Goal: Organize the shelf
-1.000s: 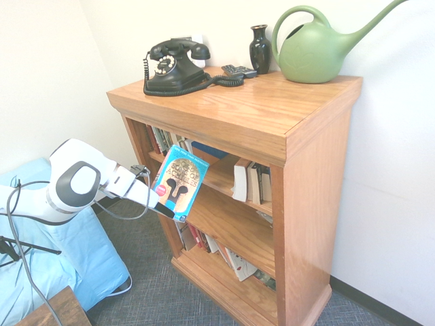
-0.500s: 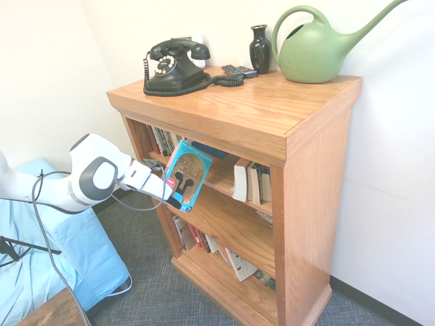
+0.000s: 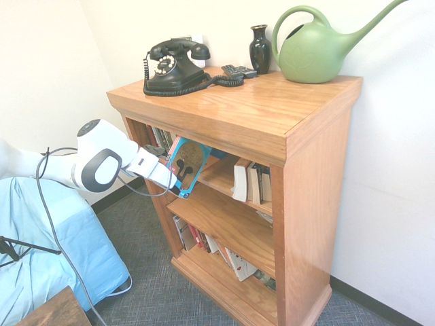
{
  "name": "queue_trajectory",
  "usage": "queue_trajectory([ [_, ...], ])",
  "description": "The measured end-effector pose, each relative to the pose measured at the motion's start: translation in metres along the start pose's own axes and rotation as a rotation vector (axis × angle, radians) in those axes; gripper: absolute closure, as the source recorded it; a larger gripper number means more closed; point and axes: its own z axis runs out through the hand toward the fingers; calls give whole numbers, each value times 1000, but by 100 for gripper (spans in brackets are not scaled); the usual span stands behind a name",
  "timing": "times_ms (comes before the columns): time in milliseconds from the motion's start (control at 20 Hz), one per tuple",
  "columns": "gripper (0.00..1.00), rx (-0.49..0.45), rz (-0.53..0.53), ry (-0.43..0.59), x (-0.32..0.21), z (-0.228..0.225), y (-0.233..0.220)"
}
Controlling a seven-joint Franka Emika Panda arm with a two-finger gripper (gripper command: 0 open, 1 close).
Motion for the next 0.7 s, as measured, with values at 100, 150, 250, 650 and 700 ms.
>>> queue_trajectory([
  [100,100,0,4,-11,3,5,-1],
  [150,100,0,4,-15,4,8,-1],
  [250,100,-2,3,-19,5,13,-4],
  [650,100,-4,-26,-9,20,30,-20],
  [700,100,-2,-34,-5,21,31,-23],
])
